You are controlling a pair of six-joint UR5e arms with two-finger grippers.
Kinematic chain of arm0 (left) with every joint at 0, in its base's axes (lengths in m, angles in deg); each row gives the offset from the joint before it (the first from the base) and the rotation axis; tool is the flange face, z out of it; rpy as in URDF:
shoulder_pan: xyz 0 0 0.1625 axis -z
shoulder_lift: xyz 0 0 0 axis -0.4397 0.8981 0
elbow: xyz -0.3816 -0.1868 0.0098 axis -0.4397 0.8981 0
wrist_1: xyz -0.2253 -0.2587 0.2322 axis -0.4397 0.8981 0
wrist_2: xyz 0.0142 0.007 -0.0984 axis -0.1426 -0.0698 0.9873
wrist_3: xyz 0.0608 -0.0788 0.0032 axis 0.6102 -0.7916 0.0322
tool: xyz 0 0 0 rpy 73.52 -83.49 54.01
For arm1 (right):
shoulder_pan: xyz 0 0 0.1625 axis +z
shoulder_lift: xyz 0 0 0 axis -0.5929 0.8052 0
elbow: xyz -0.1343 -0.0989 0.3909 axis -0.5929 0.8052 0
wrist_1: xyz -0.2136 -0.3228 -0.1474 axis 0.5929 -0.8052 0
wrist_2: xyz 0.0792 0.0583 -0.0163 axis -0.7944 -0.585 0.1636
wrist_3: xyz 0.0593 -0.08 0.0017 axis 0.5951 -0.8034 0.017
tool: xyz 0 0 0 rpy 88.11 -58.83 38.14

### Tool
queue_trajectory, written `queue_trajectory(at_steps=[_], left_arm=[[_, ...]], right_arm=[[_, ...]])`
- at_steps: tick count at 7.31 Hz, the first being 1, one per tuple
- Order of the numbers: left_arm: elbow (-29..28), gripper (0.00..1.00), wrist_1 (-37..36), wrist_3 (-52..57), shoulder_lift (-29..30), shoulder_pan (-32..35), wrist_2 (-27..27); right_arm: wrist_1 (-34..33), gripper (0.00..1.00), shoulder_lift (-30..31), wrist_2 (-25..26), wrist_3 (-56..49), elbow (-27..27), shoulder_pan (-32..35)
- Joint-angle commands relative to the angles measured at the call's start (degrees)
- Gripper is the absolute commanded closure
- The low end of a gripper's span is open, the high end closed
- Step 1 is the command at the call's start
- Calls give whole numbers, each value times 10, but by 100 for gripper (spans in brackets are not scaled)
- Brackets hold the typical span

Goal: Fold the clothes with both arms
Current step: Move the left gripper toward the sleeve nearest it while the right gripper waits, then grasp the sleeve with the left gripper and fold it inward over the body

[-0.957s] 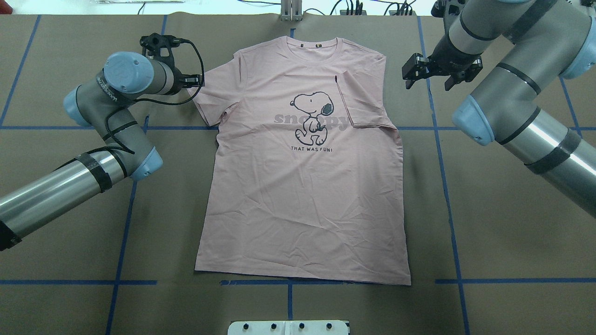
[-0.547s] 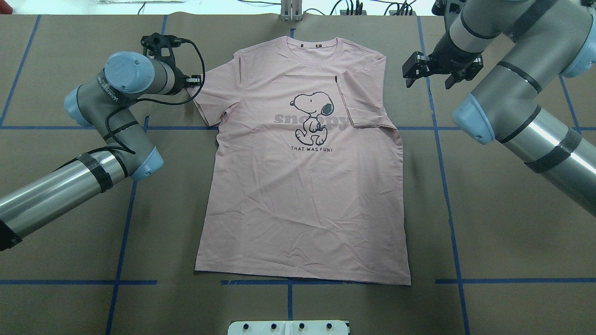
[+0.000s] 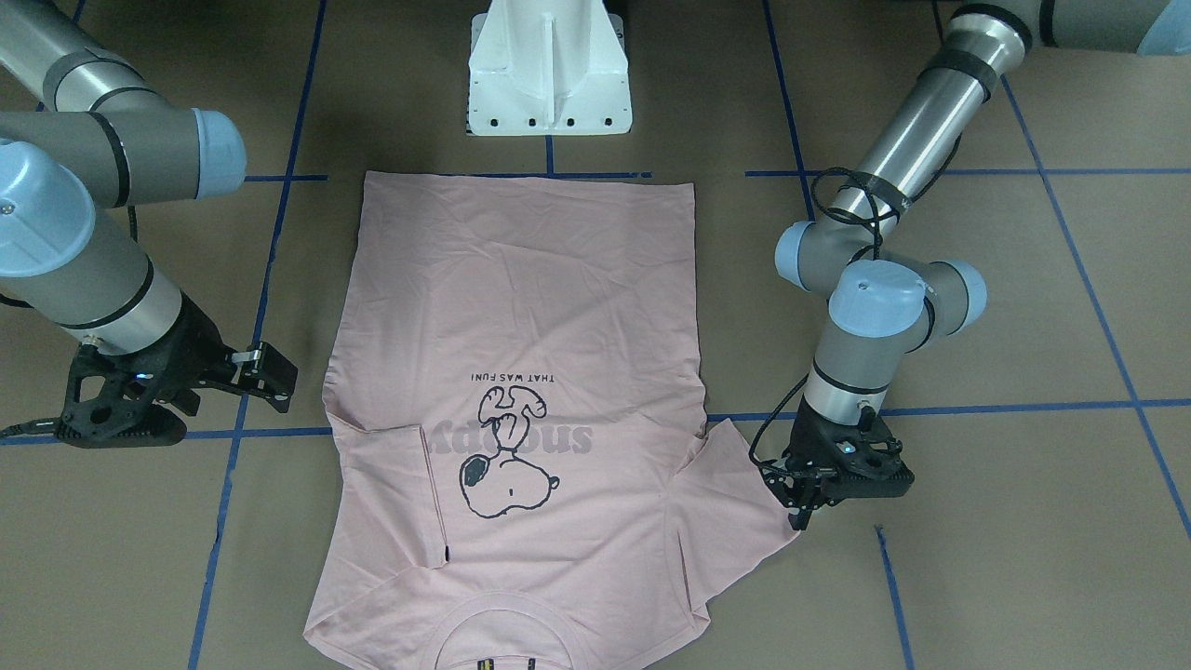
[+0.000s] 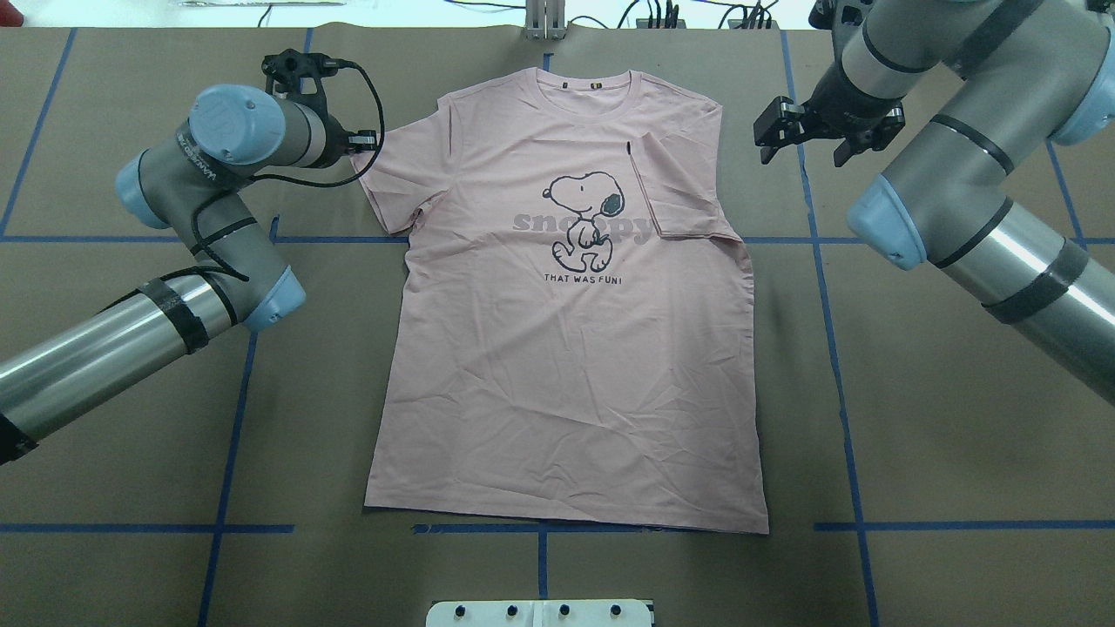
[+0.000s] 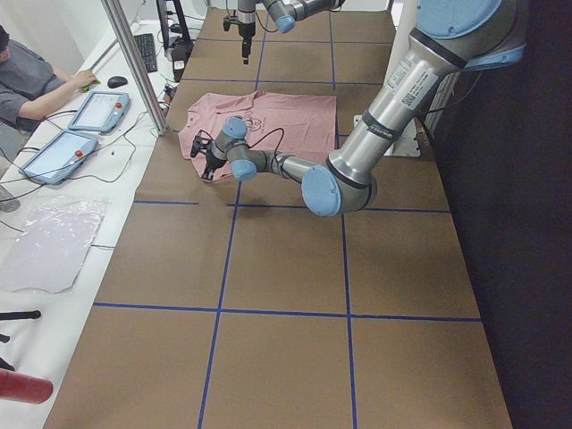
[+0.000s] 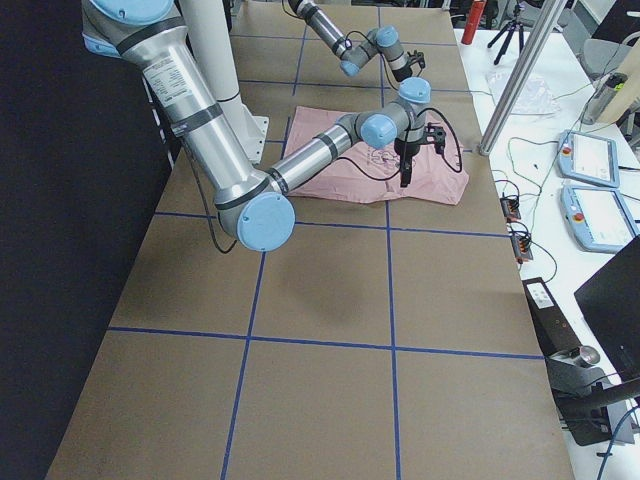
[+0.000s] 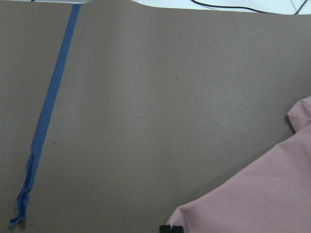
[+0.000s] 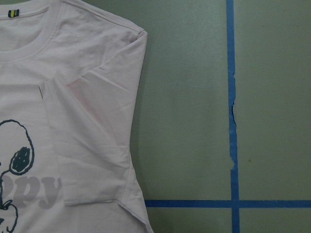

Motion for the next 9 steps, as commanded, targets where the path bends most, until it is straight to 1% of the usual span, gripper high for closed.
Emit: queue_trajectory(at_steps=[1, 3, 4, 5, 6, 7, 9], left_arm=[[15, 100, -4, 24, -12, 30, 31], [26, 100, -8, 25, -23, 30, 31], [42, 100, -25, 23, -22, 30, 31], [69, 100, -59, 15, -16, 26, 31], [121, 100, -111, -24, -15, 3, 32], [139, 100, -137, -81, 0, -24, 31], [133, 100, -142, -170, 47, -64, 31]], right_arm=[[0, 0, 0, 0, 2, 0, -1], [0, 0, -1, 0, 2, 0, -1], [0, 0, -1, 1, 2, 0, -1], [0, 0, -1, 1, 2, 0, -1], [0, 0, -1, 1, 2, -1, -1], [0, 0, 0, 1, 2, -1, -1], [0, 0, 3, 0, 2, -1, 0]])
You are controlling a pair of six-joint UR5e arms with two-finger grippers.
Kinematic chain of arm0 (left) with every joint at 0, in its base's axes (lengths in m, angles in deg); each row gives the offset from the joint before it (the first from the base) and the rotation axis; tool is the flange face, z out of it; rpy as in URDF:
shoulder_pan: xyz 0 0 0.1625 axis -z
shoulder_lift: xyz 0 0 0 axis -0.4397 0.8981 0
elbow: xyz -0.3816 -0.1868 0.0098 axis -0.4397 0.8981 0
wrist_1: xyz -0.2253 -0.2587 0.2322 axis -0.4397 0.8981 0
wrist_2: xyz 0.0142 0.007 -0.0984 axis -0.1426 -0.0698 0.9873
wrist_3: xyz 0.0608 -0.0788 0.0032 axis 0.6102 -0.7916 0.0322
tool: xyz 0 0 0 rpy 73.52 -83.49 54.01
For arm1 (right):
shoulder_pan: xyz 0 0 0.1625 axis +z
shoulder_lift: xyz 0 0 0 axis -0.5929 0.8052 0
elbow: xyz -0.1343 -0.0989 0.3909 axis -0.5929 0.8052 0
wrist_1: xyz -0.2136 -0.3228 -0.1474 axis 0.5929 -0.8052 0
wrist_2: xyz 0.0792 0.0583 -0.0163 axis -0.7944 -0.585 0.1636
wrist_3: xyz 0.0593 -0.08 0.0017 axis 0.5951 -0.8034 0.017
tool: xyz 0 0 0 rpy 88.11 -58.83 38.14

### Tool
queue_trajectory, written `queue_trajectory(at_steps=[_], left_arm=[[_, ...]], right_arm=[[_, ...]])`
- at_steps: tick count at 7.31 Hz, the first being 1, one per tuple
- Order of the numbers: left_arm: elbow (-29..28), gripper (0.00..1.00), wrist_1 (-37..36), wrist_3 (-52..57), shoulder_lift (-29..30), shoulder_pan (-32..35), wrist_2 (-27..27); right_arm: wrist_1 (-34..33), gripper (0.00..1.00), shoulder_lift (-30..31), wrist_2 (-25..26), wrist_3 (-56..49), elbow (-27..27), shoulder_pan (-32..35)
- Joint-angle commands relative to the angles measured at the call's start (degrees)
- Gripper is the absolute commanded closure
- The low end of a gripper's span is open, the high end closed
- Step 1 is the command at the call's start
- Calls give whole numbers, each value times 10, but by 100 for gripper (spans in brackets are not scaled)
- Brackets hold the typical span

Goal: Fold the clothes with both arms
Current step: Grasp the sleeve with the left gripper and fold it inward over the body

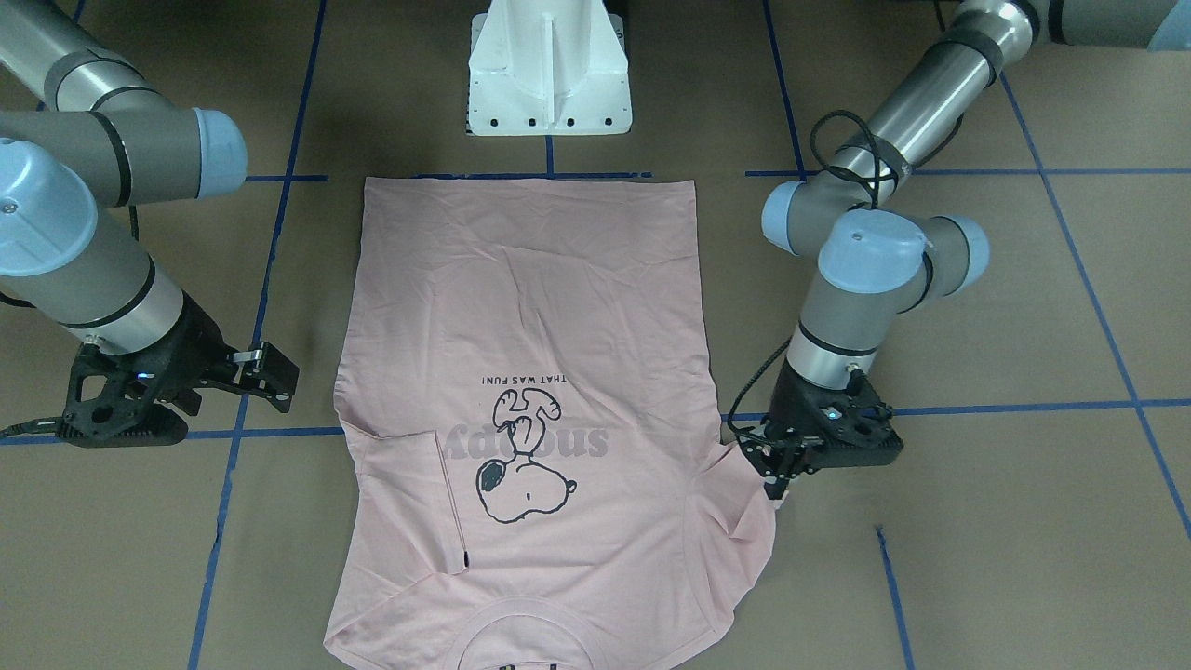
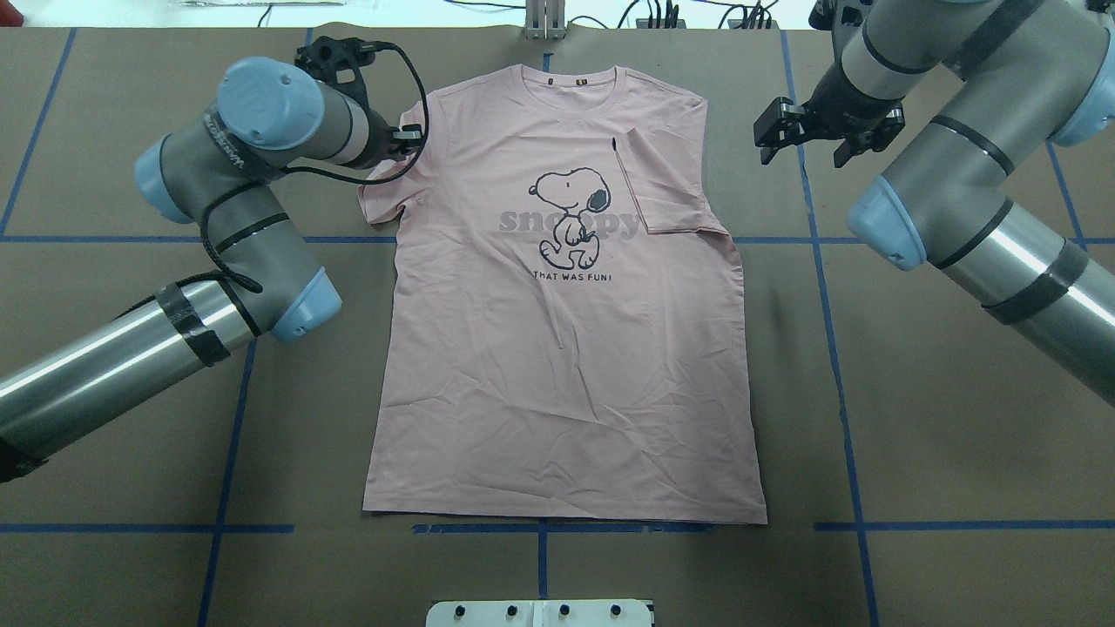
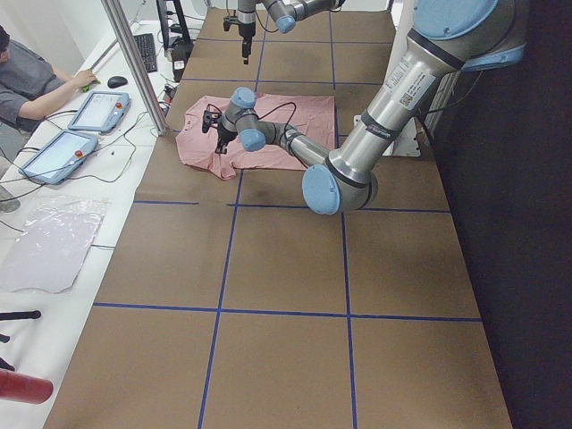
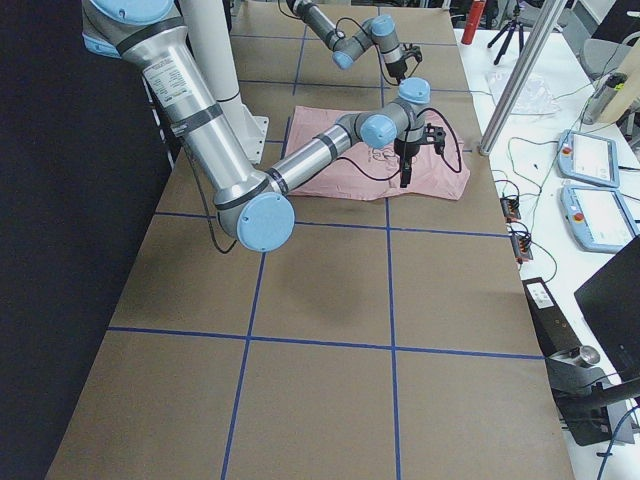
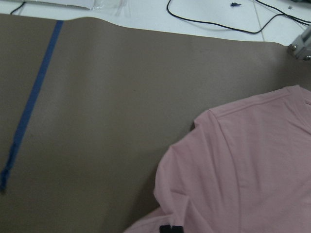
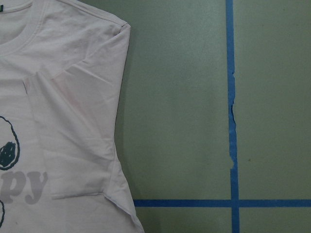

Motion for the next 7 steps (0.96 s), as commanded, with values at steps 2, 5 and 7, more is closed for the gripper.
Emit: queue_trajectory(at_steps=[2, 5, 7], left_arm=[[-51, 100, -40, -80, 100, -38, -3], [-154, 91, -29, -84, 158, -37, -7], [-144, 0, 15, -81, 147, -37, -16]], right_arm=[[0, 0, 2, 0, 0, 1, 0], [-1, 0, 1, 1, -1, 1, 0], [-1, 0, 1, 1, -1, 4, -1]])
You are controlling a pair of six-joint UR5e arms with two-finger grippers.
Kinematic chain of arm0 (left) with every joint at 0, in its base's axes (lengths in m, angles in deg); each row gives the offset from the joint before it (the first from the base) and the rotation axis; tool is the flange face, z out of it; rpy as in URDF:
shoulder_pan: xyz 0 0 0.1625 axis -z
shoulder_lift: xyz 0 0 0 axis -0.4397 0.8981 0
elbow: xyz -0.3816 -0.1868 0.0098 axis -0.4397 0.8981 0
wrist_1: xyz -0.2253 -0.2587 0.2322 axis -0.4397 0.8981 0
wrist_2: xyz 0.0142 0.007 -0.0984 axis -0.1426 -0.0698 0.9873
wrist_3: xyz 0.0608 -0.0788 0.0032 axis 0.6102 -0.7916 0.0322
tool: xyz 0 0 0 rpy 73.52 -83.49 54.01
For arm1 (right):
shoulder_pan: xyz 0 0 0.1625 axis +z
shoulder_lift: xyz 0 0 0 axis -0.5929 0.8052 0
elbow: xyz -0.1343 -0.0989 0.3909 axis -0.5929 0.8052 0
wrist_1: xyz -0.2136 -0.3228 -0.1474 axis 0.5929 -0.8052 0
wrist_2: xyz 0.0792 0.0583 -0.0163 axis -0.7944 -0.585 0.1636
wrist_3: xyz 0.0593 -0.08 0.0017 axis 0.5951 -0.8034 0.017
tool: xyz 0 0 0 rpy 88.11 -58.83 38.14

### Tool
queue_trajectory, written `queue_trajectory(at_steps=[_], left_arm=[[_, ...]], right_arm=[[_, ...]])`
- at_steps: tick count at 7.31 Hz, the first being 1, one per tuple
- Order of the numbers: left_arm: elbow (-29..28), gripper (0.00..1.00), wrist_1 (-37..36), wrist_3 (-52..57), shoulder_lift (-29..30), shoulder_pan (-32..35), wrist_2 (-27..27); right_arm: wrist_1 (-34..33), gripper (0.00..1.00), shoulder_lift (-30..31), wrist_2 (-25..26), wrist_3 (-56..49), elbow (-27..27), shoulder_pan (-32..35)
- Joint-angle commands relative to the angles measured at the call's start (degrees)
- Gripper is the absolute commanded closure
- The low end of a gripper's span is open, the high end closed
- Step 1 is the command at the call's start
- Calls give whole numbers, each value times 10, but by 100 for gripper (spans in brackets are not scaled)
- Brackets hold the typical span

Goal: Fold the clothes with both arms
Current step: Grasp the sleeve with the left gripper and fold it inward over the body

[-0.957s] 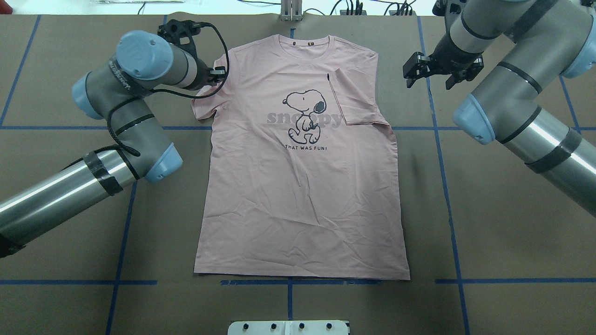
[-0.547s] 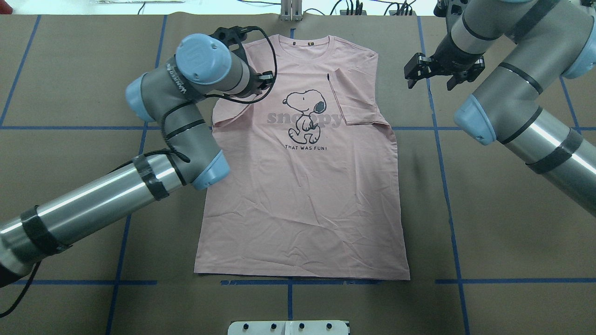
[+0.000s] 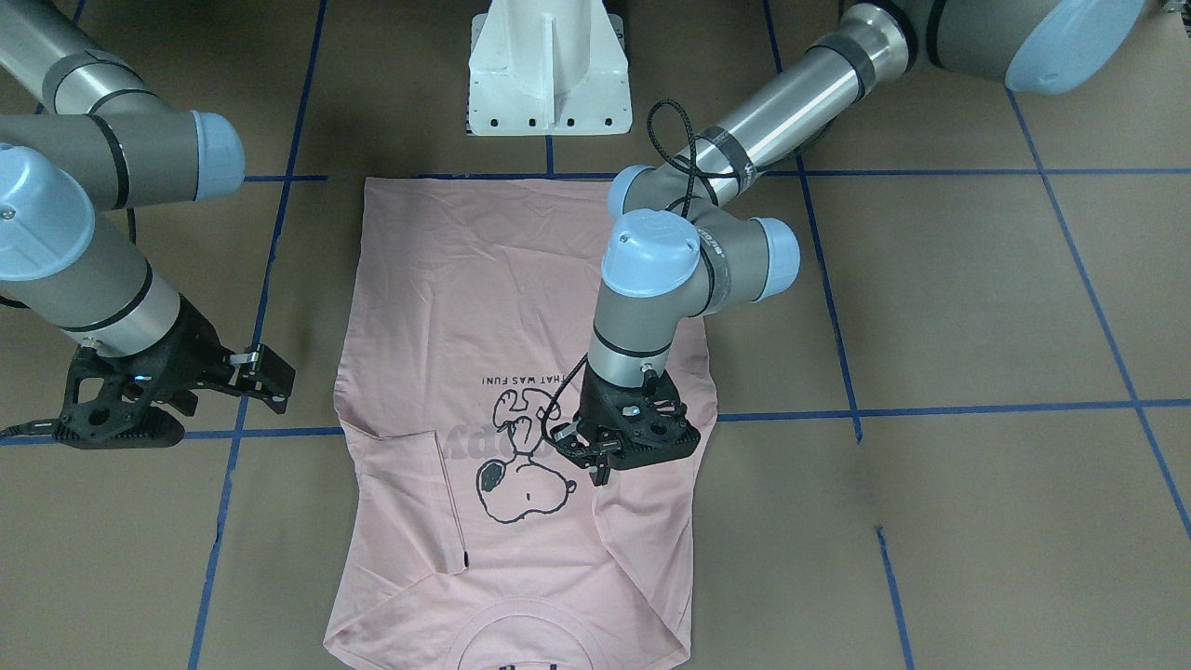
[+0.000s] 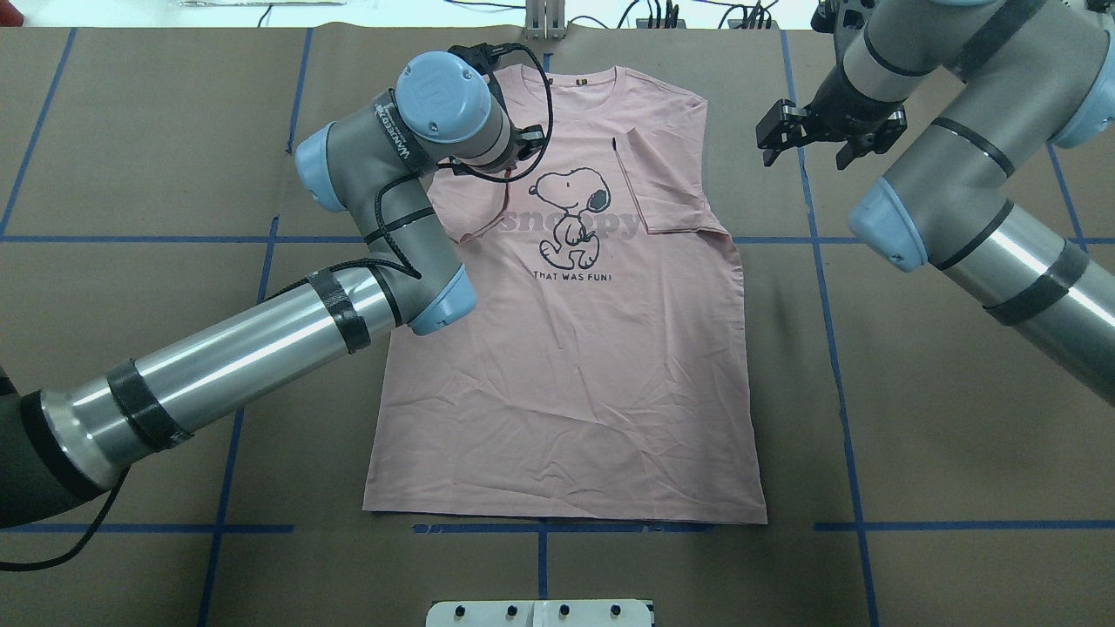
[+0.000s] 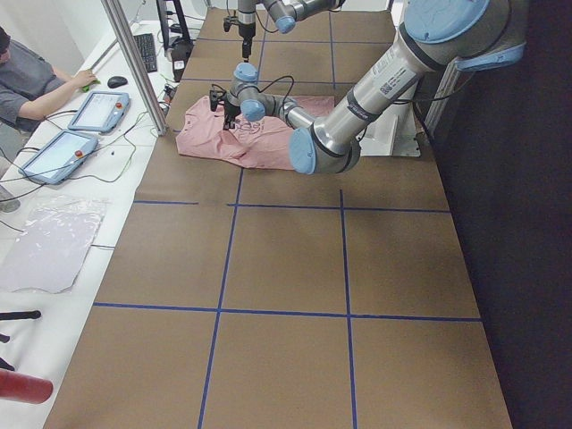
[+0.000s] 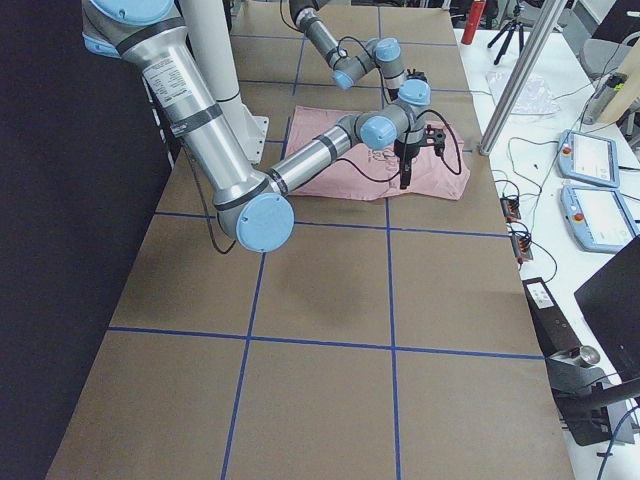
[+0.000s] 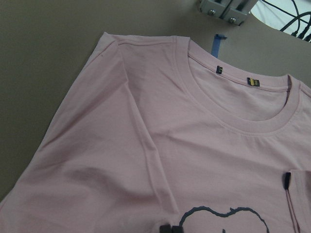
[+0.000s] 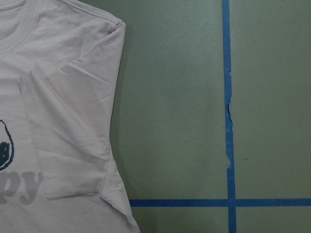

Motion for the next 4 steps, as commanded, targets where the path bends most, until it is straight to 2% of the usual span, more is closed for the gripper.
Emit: queue_trajectory(at_steps=[1, 2, 3, 4], left_arm=[[16, 0, 45, 2, -6, 1, 0], [75, 0, 44, 5, -44, 0, 3], [140, 0, 35, 14, -89, 0, 32], [205, 0, 3, 30, -132, 0, 60]], right_arm=[[1, 0, 0, 0, 0, 2, 0], [0, 0, 0, -7, 5, -1, 0], [1, 0, 2, -8, 18, -4, 0], [2, 0, 13, -1, 71, -32, -11]])
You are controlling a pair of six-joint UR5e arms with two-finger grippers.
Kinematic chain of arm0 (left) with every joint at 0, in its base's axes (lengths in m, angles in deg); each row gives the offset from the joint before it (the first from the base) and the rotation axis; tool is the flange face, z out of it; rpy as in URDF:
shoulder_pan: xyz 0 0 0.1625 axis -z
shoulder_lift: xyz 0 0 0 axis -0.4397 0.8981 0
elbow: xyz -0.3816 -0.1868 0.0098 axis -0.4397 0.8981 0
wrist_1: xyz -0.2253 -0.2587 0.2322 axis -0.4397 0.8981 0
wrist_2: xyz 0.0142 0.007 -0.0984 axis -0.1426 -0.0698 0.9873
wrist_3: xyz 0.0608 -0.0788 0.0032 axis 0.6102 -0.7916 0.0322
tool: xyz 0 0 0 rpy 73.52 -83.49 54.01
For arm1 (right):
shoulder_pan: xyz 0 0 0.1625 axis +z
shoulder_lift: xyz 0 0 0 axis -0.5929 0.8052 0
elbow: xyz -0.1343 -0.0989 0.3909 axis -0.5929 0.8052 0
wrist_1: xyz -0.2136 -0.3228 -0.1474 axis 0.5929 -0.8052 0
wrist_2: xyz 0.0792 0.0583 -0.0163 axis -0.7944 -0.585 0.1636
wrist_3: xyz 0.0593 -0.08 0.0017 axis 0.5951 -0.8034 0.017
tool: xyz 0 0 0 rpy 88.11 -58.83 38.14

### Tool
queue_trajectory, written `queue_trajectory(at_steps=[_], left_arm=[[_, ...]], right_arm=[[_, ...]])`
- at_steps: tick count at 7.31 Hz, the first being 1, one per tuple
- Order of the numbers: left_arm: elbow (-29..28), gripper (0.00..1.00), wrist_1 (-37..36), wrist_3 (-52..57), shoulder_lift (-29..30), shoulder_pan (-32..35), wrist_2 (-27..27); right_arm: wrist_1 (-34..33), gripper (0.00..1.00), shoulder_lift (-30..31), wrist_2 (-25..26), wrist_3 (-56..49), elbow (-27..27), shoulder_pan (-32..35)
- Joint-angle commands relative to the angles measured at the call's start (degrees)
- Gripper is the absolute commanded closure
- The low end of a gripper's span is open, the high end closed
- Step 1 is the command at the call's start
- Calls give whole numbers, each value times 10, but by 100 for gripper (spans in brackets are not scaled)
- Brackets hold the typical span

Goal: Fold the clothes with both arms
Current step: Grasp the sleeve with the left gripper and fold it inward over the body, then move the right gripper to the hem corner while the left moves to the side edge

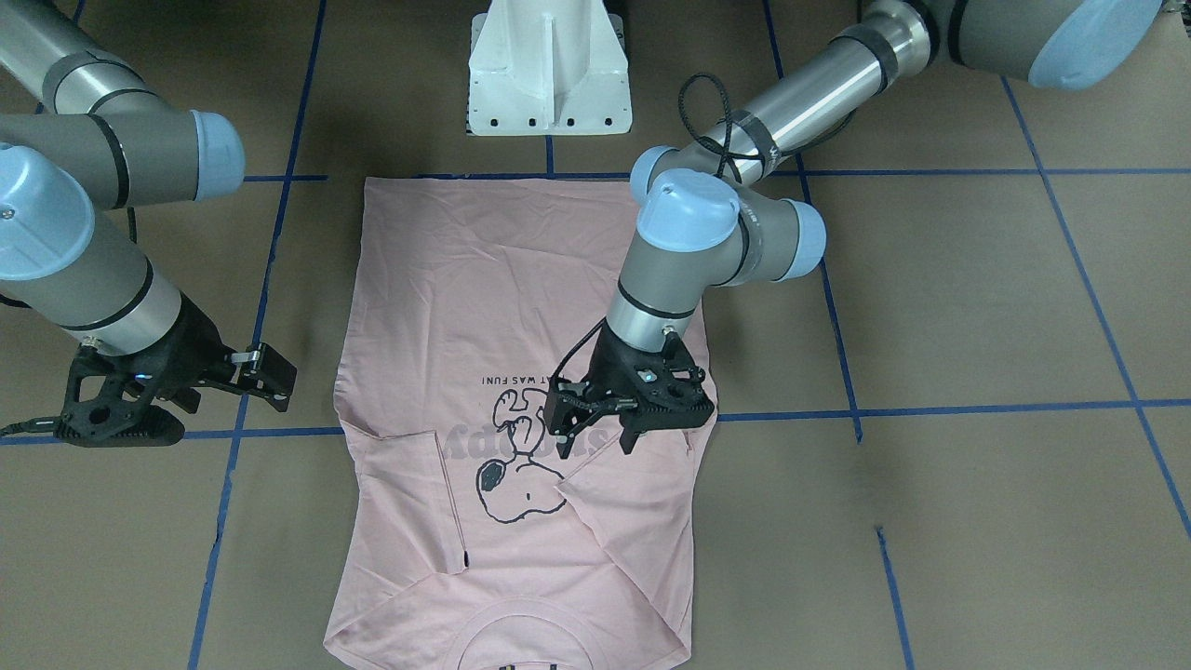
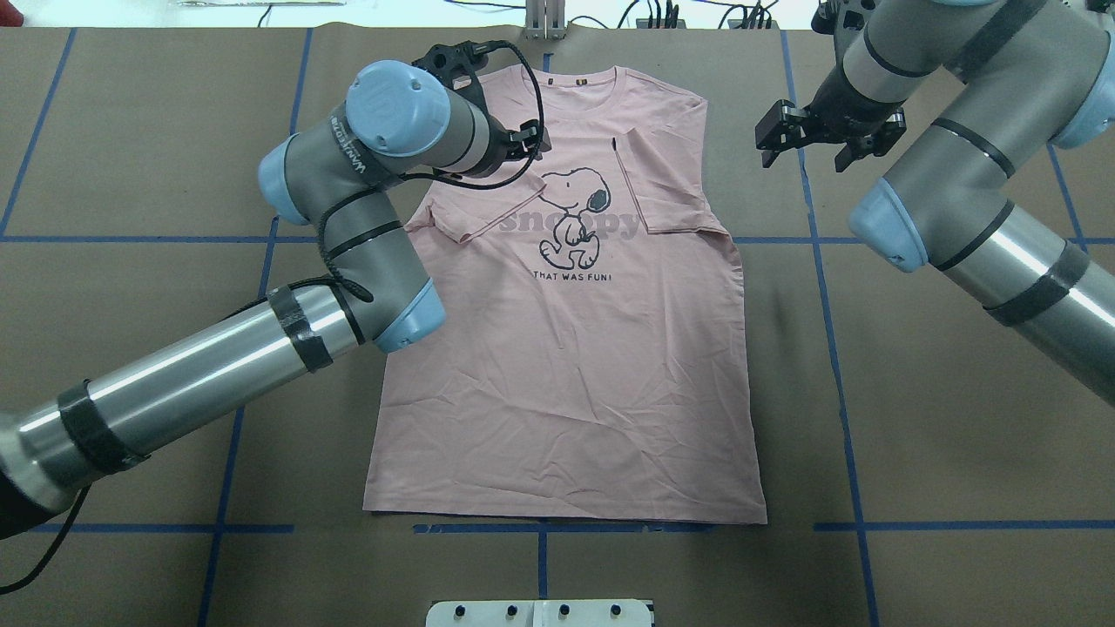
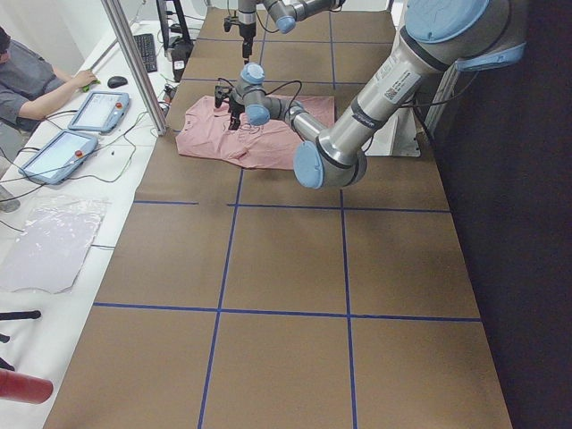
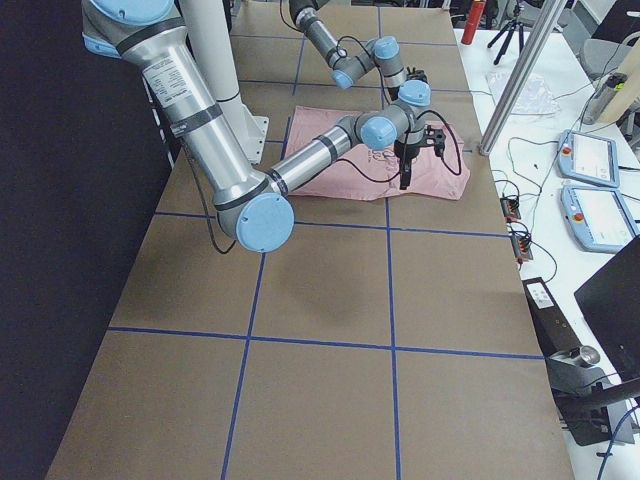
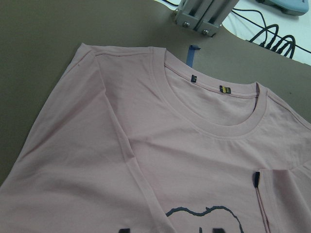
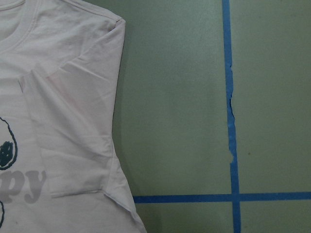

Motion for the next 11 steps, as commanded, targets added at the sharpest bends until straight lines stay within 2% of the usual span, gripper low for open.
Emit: queue_trajectory(at_steps=[1, 2, 3, 4, 5, 6, 7, 8, 11], left_arm=[[137, 0, -114, 24, -67, 0, 30], [205, 0, -192, 55, -94, 0, 28], [272, 0, -227, 77, -139, -1, 23], [316, 0, -229, 78, -180, -10, -25], [337, 0, -230, 79, -206, -31, -76], [338, 0, -230, 79, -208, -33, -76], [342, 0, -237, 78, -206, -35, -74], [343, 0, -238, 78, -207, -37, -66], [339, 0, -238, 72, -206, -45, -65]], right_arm=[[16, 0, 59, 49, 89, -98, -49], [46, 0, 124, 83, 131, -169, -88], [84, 0, 168, 117, 199, -208, -138], [125, 0, 205, 203, 249, -238, -213], [129, 0, 223, 276, 274, -261, -285], [130, 0, 227, 295, 338, -267, -334], [130, 0, 241, 371, 370, -271, -396], [130, 0, 247, 402, 389, -270, -436], [130, 0, 266, 399, 399, -255, -458]])
